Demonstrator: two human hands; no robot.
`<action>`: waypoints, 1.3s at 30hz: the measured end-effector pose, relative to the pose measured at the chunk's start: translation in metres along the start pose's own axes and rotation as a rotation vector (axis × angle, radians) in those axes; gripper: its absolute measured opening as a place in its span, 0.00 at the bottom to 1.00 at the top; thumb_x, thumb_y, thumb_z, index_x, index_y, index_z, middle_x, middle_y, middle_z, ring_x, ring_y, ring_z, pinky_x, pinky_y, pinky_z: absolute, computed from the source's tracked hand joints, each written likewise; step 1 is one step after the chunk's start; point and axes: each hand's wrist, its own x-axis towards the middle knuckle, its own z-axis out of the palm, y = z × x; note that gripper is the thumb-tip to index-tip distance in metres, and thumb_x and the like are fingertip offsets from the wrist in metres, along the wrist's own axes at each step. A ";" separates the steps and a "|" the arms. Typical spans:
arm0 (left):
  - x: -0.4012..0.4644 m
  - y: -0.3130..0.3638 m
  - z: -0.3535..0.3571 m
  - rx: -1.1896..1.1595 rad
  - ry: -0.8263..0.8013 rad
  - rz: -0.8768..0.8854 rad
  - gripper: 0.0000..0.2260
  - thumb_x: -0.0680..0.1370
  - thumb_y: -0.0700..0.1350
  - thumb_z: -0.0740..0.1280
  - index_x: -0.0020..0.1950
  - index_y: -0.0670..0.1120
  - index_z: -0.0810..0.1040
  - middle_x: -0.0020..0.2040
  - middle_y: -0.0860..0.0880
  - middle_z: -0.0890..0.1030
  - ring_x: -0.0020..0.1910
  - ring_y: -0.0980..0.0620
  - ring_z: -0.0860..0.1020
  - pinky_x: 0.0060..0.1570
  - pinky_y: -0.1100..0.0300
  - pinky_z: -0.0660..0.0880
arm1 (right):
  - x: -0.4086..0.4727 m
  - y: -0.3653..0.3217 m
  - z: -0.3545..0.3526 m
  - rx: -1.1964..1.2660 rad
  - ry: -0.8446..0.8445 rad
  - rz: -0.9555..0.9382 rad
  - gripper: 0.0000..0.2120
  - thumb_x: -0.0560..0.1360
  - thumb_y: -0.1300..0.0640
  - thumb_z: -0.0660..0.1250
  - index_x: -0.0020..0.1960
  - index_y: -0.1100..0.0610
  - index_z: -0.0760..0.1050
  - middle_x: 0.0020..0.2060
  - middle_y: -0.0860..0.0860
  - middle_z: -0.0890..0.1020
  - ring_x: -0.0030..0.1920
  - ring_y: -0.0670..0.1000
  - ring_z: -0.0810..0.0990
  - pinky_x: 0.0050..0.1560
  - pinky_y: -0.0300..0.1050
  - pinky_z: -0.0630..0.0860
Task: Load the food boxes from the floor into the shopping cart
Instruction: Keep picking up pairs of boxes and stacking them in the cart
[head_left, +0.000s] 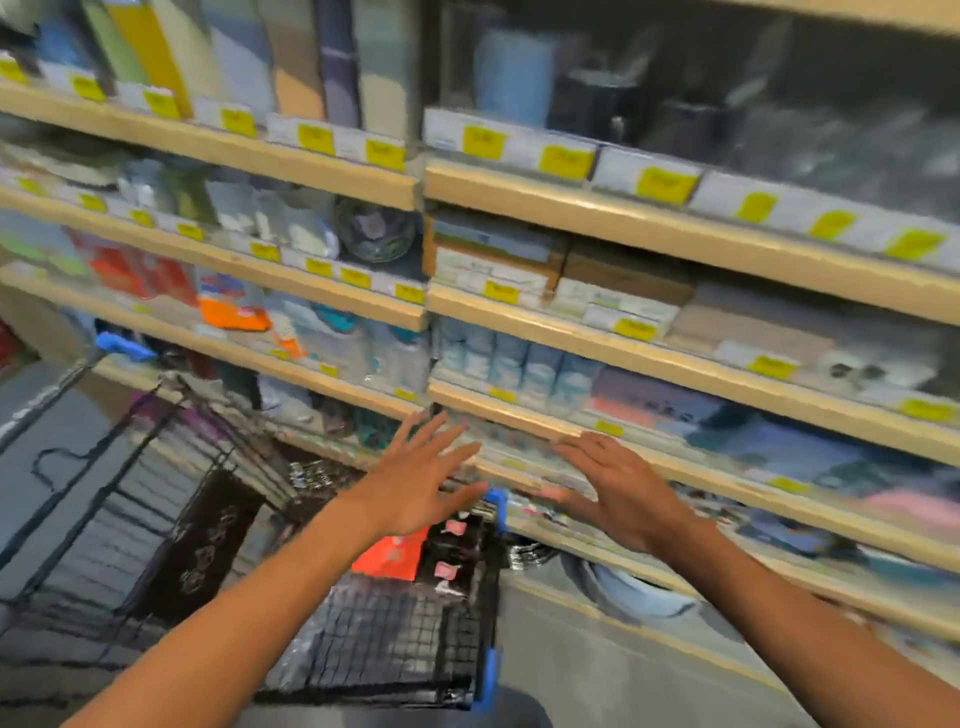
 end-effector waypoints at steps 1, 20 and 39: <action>0.014 0.013 0.003 0.019 -0.010 0.052 0.48 0.70 0.78 0.32 0.81 0.56 0.60 0.83 0.50 0.52 0.82 0.47 0.46 0.79 0.46 0.35 | -0.019 0.011 -0.002 -0.006 0.000 0.057 0.40 0.79 0.26 0.48 0.74 0.53 0.72 0.71 0.53 0.76 0.71 0.59 0.73 0.71 0.55 0.70; 0.126 0.461 0.076 0.157 -0.204 0.866 0.46 0.69 0.80 0.33 0.82 0.59 0.52 0.83 0.54 0.46 0.82 0.49 0.40 0.79 0.48 0.35 | -0.492 0.149 -0.030 -0.005 0.196 0.913 0.38 0.78 0.27 0.52 0.77 0.52 0.68 0.73 0.51 0.73 0.73 0.58 0.70 0.76 0.52 0.63; 0.162 0.806 0.184 0.224 -0.363 1.394 0.52 0.64 0.81 0.29 0.82 0.58 0.52 0.83 0.54 0.47 0.82 0.50 0.41 0.79 0.49 0.39 | -0.759 0.176 -0.042 0.012 0.250 1.648 0.41 0.75 0.28 0.48 0.79 0.51 0.63 0.76 0.50 0.69 0.76 0.56 0.65 0.75 0.52 0.62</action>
